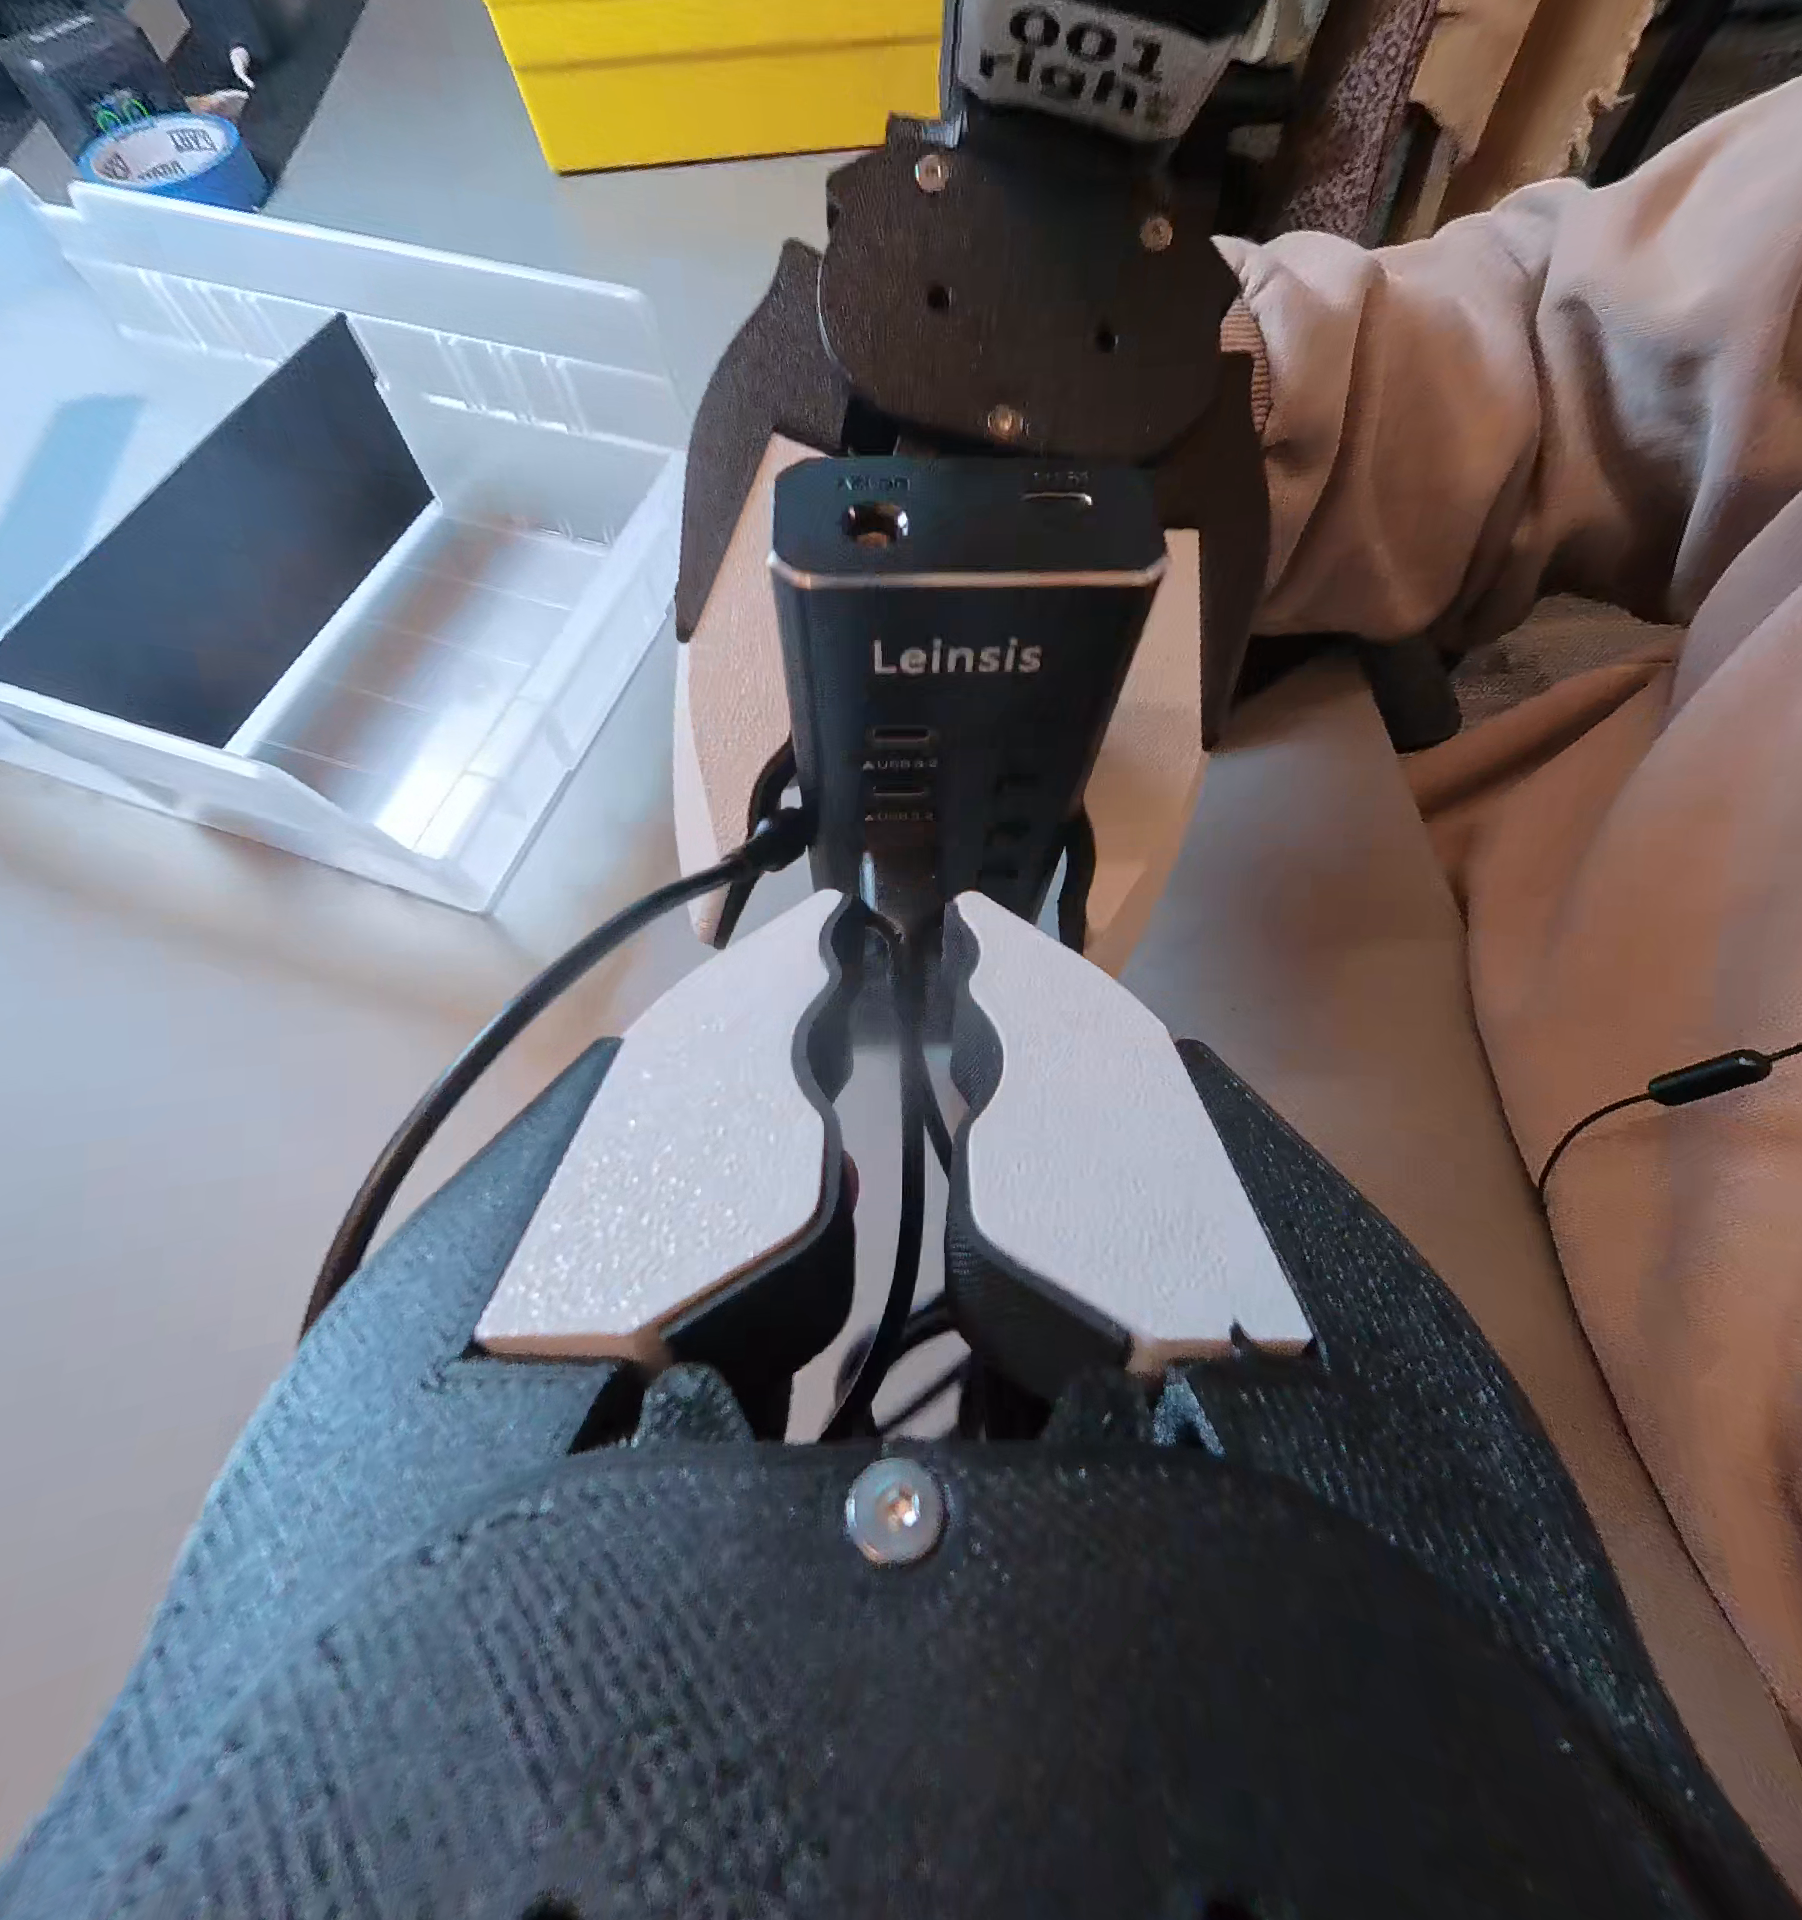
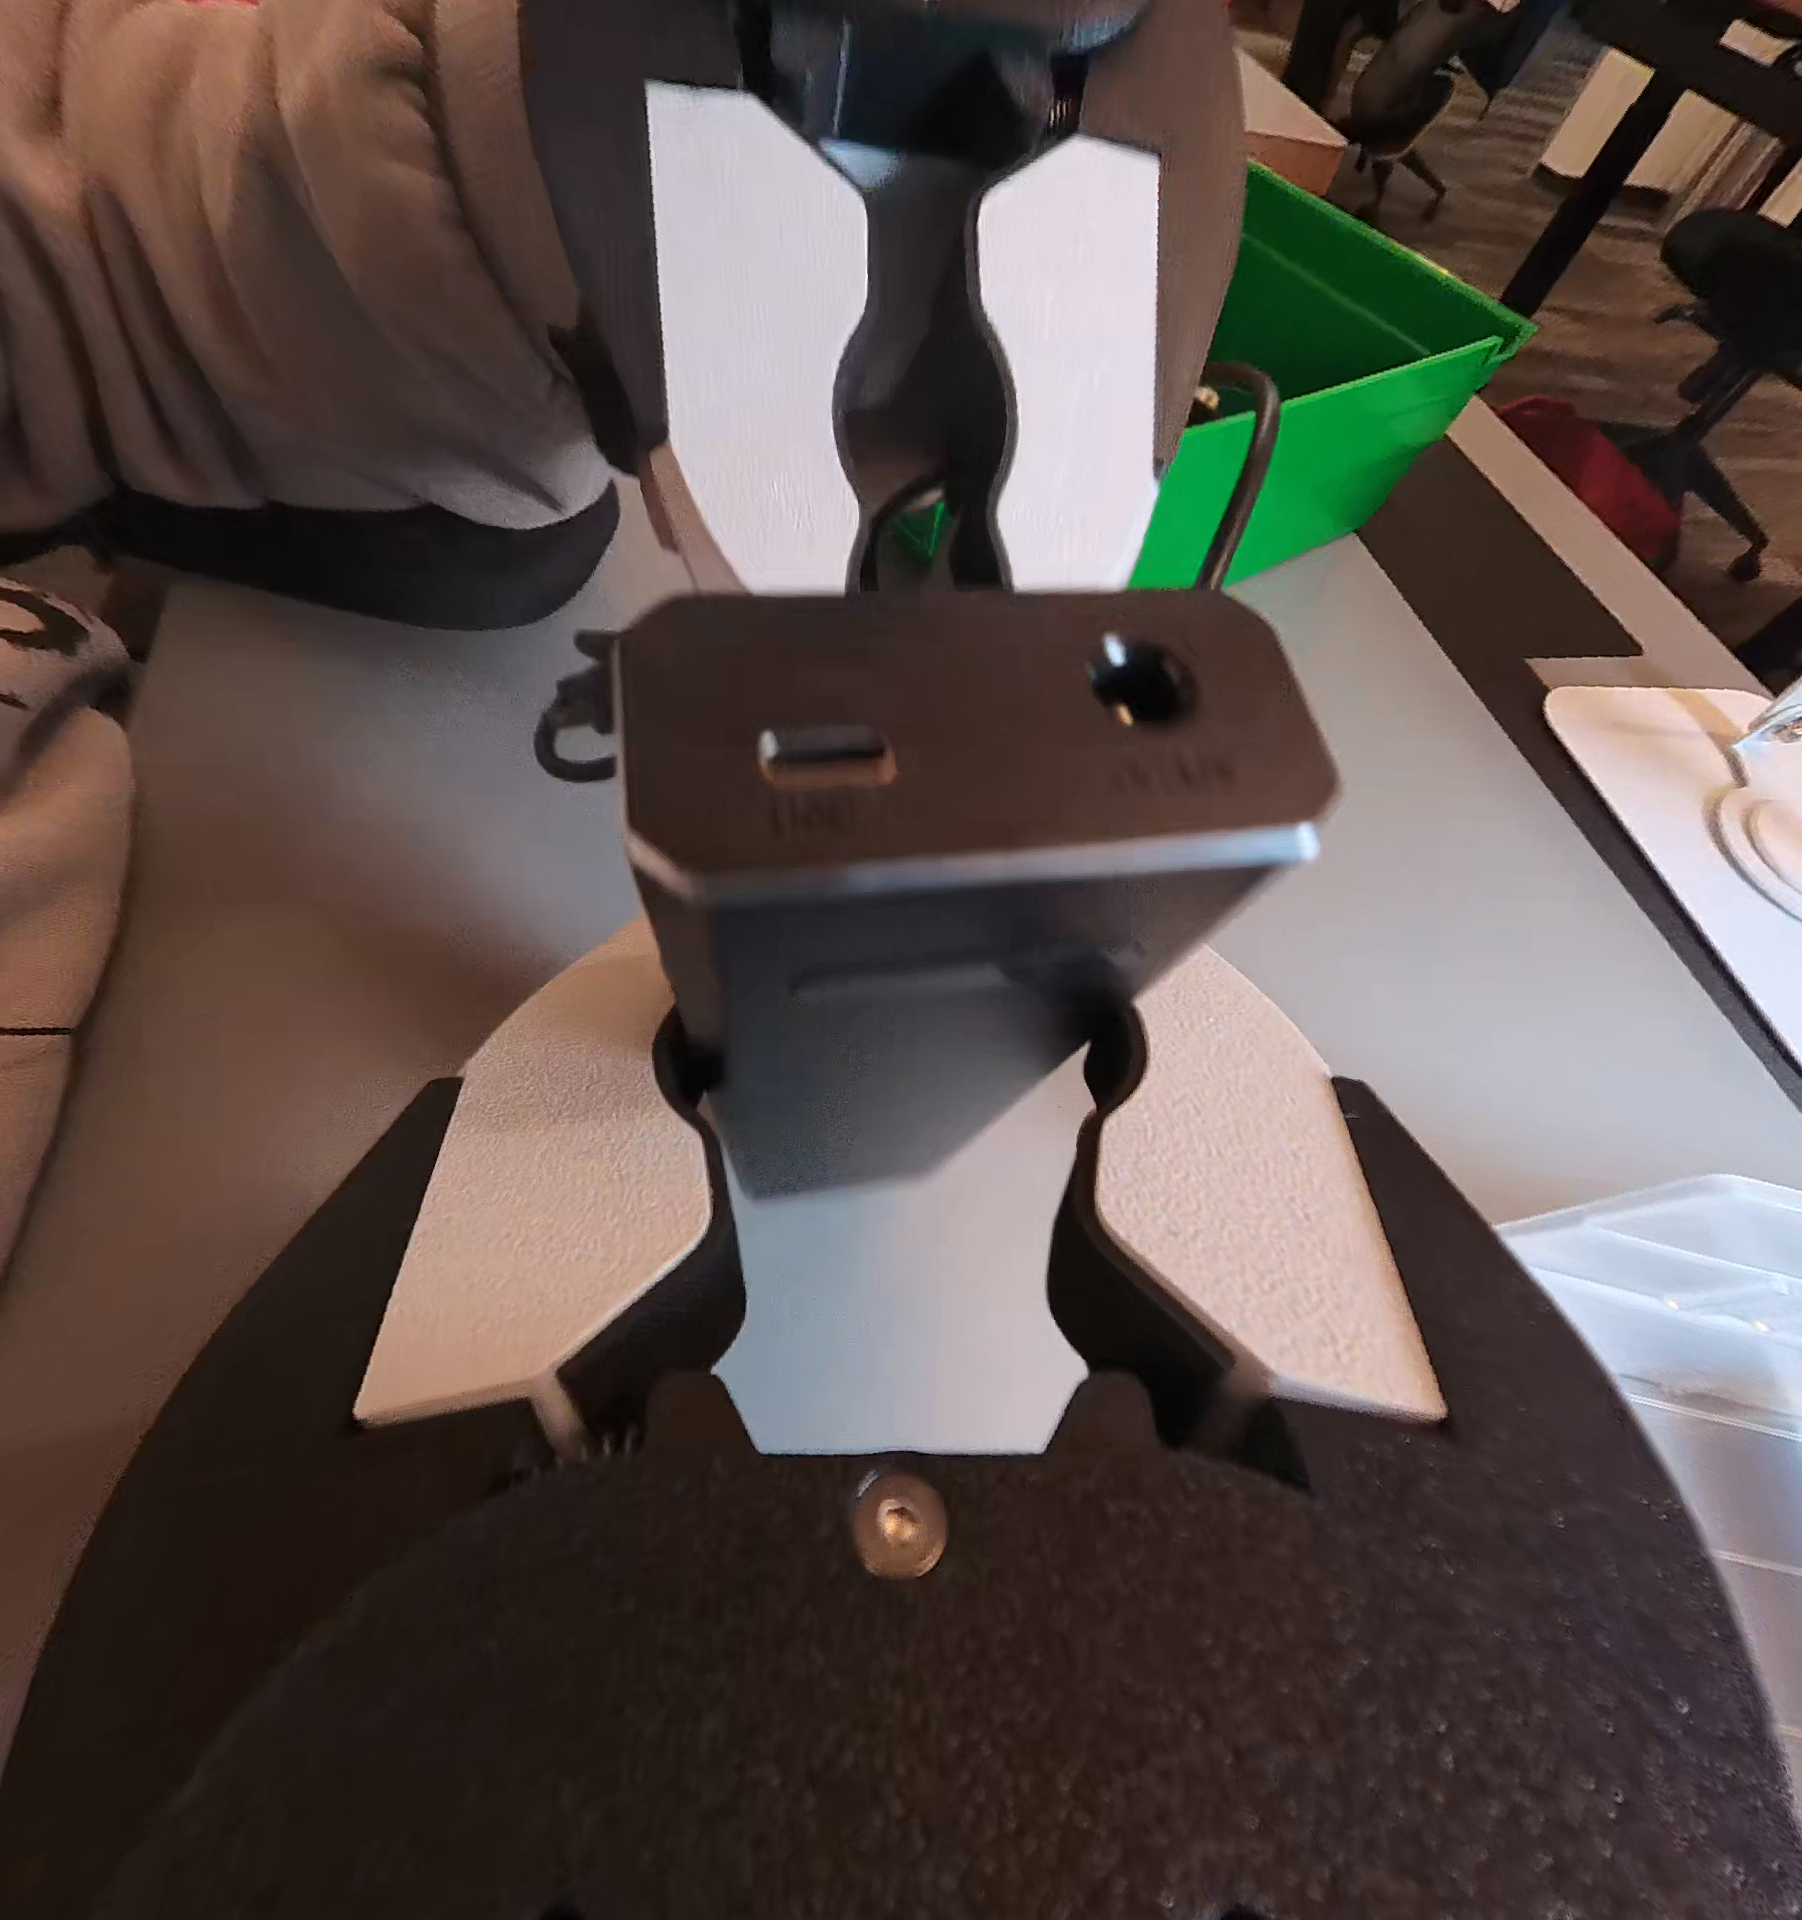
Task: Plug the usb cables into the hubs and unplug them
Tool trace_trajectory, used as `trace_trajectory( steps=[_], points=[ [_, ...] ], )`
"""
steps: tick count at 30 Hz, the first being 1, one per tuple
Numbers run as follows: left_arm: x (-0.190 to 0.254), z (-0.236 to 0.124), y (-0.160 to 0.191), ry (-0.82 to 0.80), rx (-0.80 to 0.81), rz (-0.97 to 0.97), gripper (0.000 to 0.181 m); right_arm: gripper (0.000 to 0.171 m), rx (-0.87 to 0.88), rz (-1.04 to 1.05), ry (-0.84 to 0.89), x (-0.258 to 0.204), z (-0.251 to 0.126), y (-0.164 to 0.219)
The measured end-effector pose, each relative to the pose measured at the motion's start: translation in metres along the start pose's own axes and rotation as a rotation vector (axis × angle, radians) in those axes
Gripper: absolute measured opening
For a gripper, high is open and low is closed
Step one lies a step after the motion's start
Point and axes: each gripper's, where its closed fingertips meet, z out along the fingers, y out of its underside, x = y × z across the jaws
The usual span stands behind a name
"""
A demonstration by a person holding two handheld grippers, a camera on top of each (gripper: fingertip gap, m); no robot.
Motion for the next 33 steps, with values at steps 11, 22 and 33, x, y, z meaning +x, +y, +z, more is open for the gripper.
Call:
trace_trajectory(
  steps=[11,22,33],
  points=[
    [-0.003,-0.008,-0.002,0.006,0.021,-0.042,0.015,0.073,-0.006,-0.006,0.005,-0.001,0.011,0.007],
    [0.008,0.005,0.018,0.011,-0.105,0.034,0.016,0.07,0.015,-0.036,-0.109,-0.02,0.013,0.006],
    [0.012,-0.002,0.002,0.041,-0.041,-0.014,0.016,0.071,0.086,-0.074,-0.079,-0.02,0.009,-0.006]
  ],
)
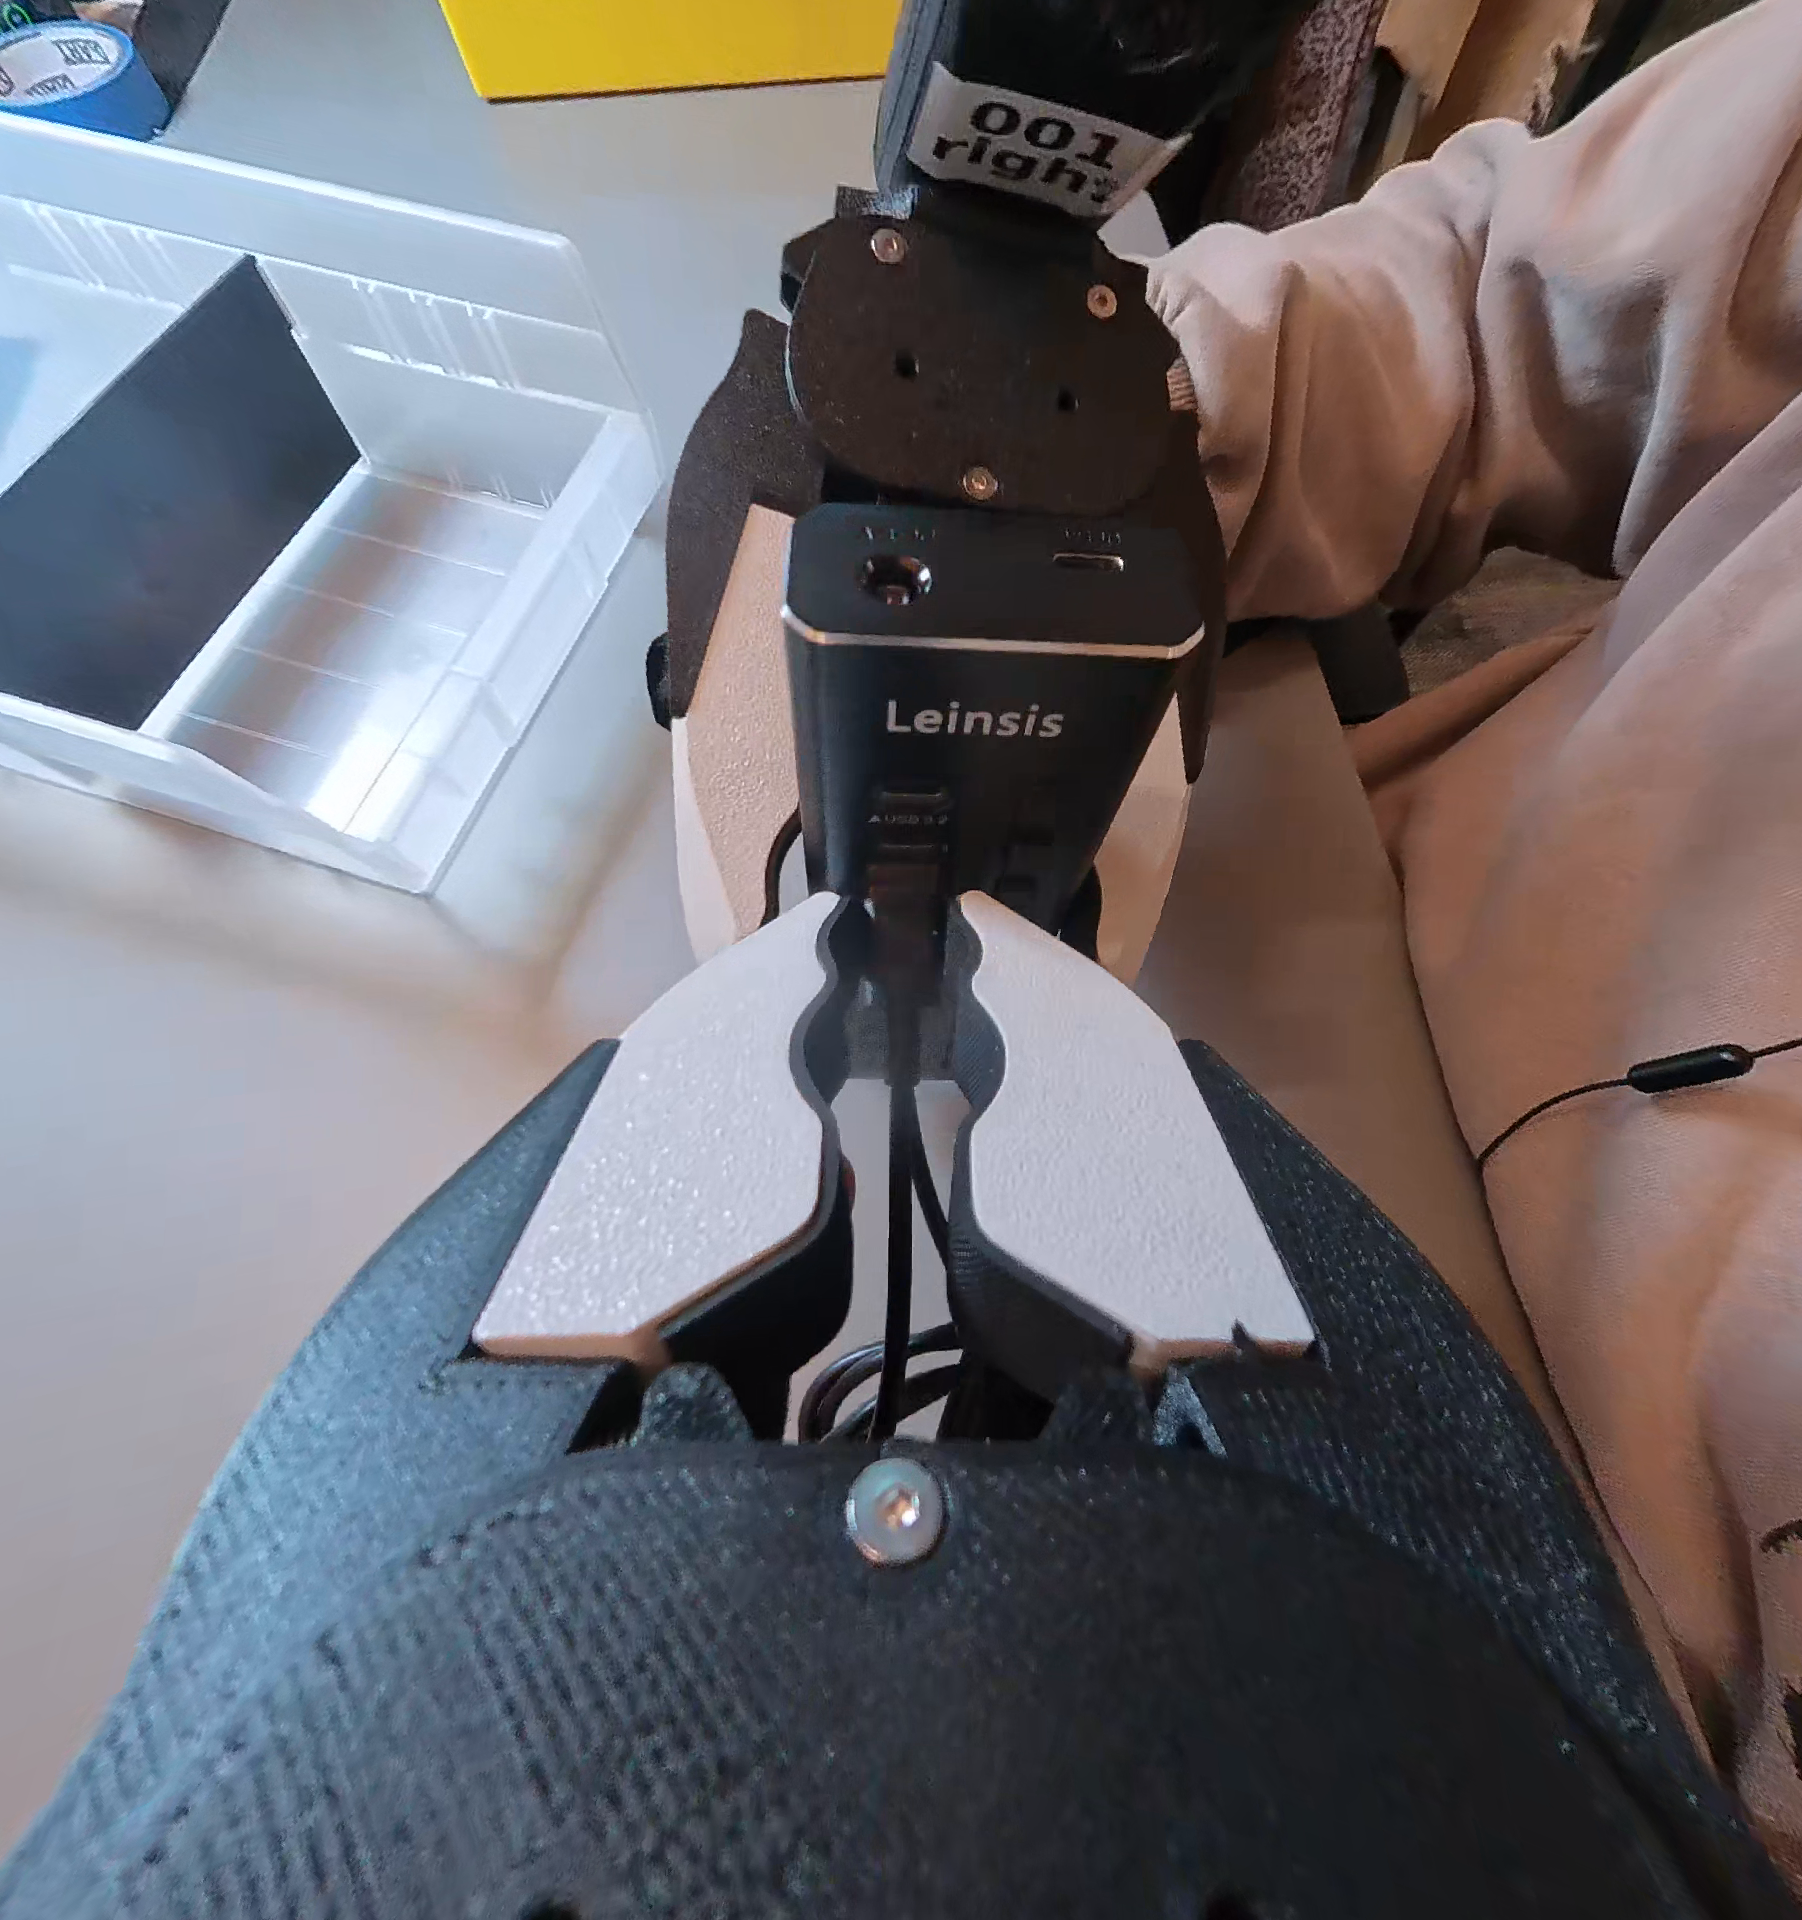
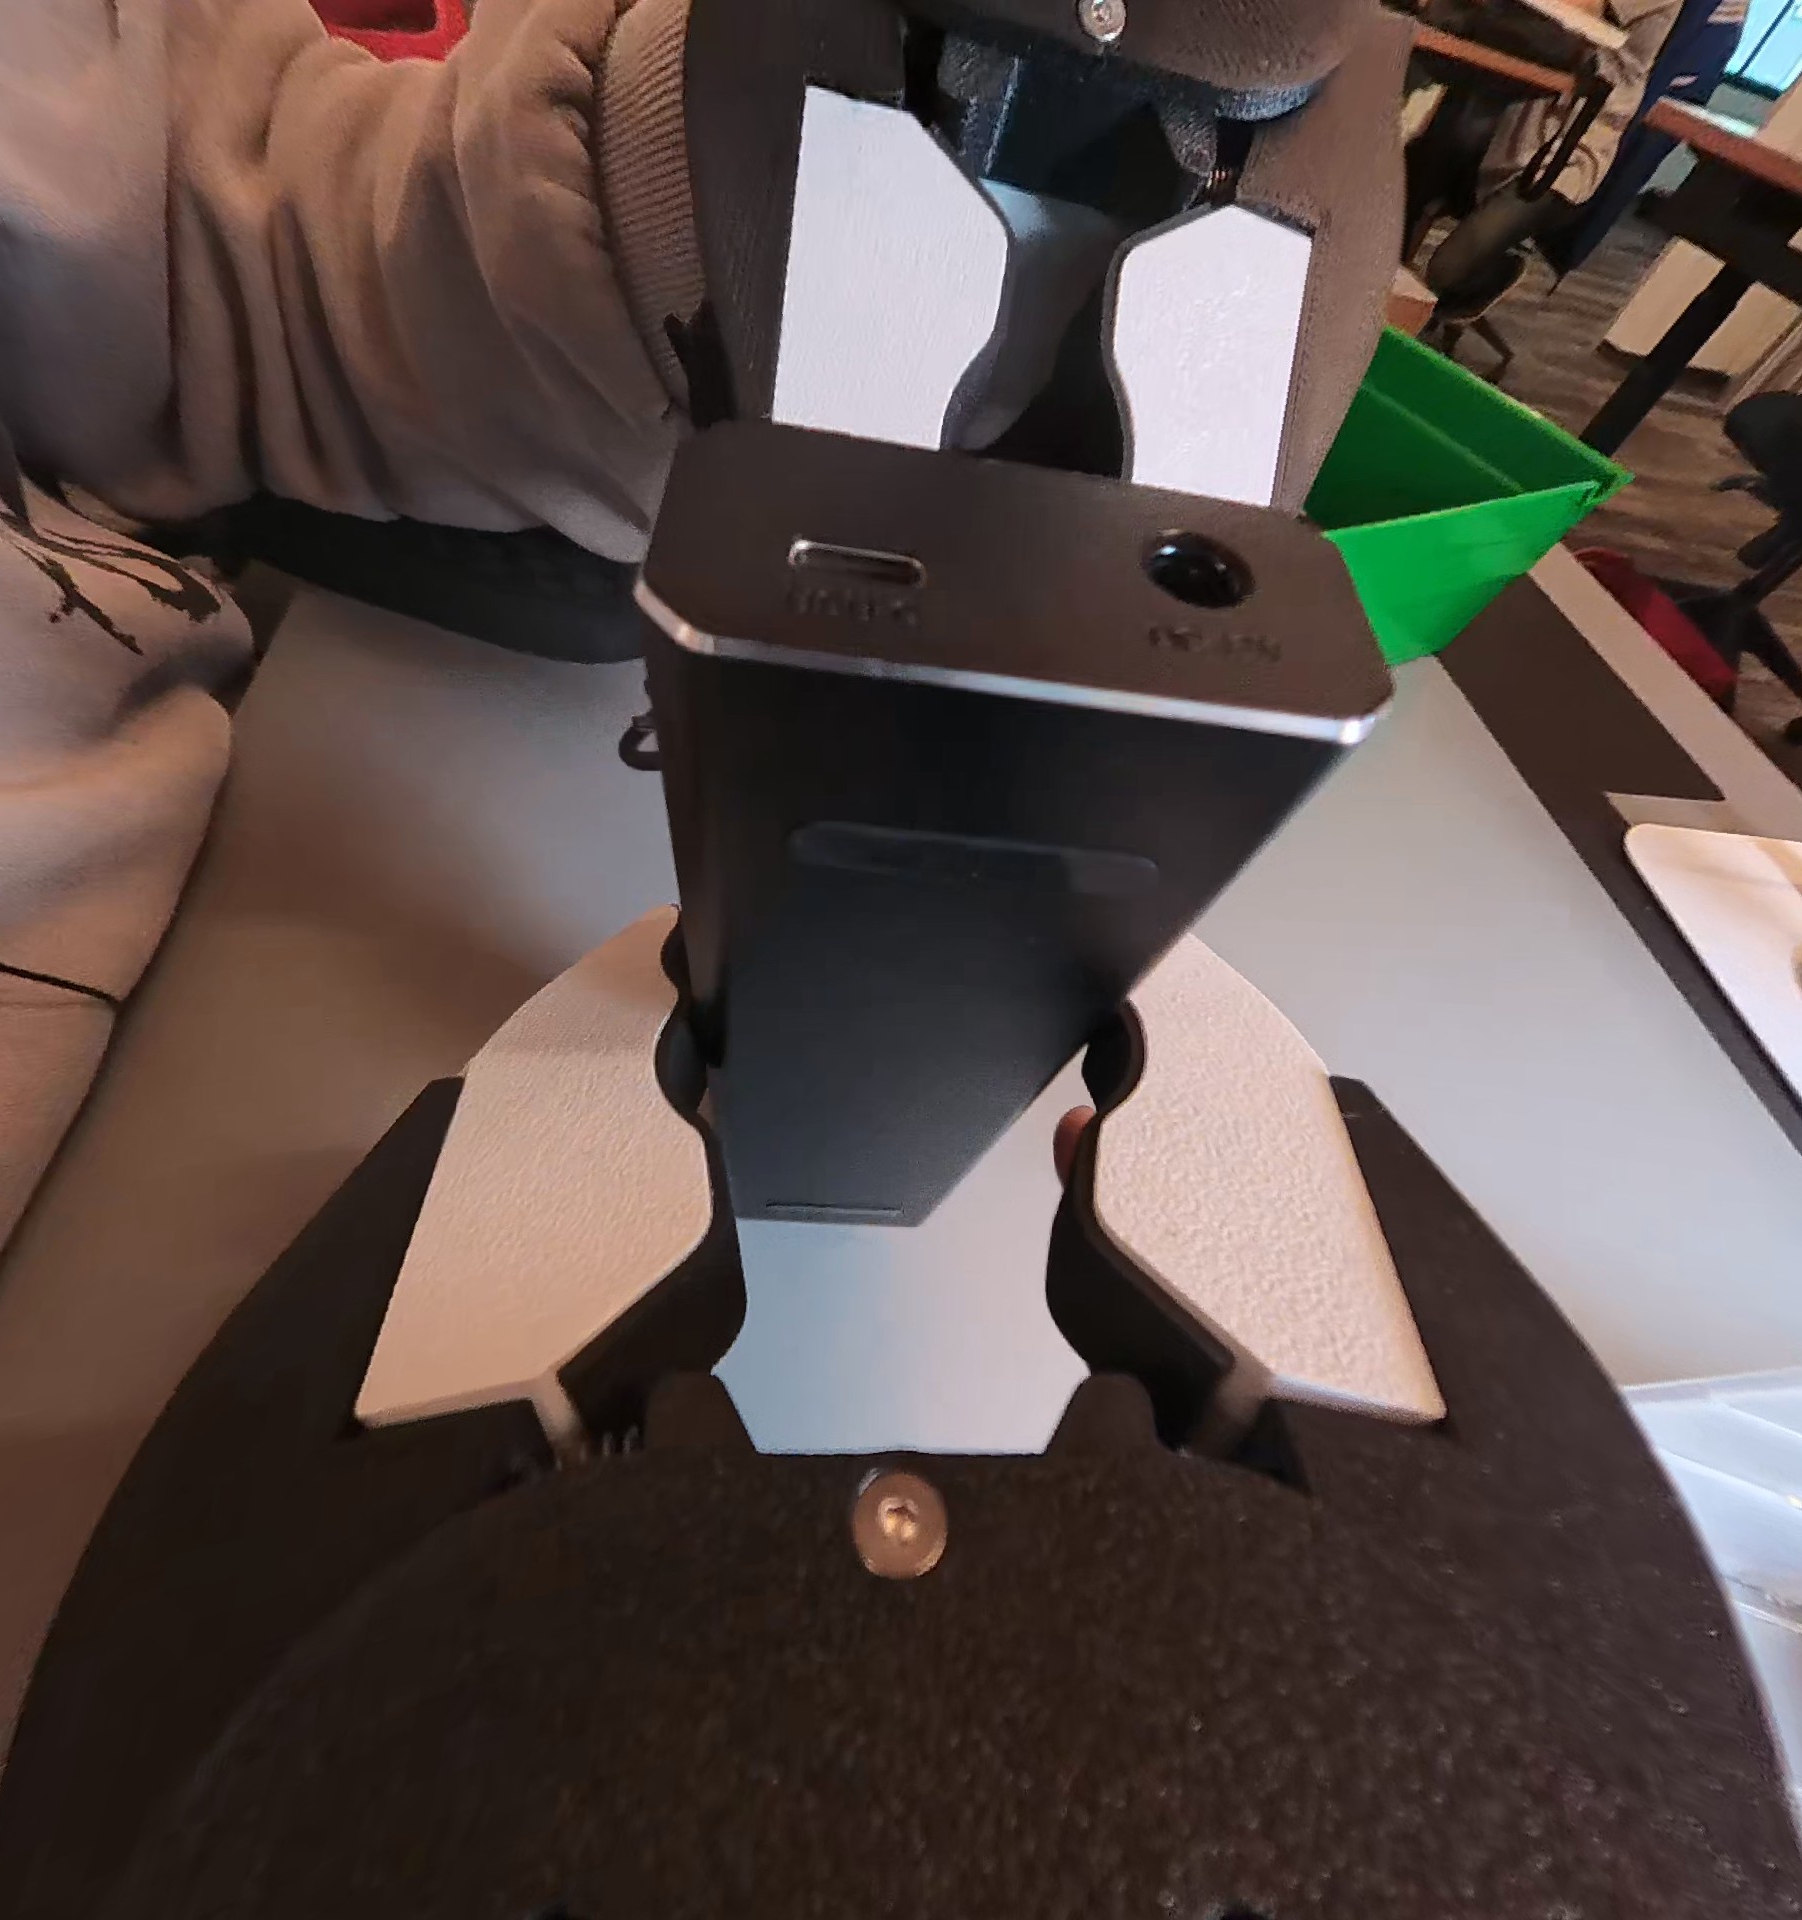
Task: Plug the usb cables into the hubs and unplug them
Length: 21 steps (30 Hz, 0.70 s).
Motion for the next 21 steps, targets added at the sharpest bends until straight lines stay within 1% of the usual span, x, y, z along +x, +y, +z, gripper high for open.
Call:
trace_trajectory(
  steps=[5,8,11,17,21],
  points=[
    [0.004,-0.002,-0.001,0.005,-0.005,0.013,0.016,0.071,0.011,-0.01,-0.002,-0.004,0.001,-0.004],
    [0.008,-0.002,0.002,-0.015,-0.054,0.06,0.016,0.07,0.014,-0.016,-0.049,-0.01,0.0,-0.004],
    [0.009,-0.003,0.004,-0.02,-0.087,0.061,0.016,0.07,0.009,-0.025,-0.073,-0.012,0.001,-0.005],
    [0.008,-0.005,-0.004,-0.028,-0.045,0.062,0.016,0.07,0.041,-0.033,-0.059,-0.008,-0.007,-0.013],
    [0.008,-0.003,0.001,-0.019,-0.058,0.059,0.016,0.071,0.024,-0.019,-0.063,-0.01,-0.004,-0.008]
  ],
)
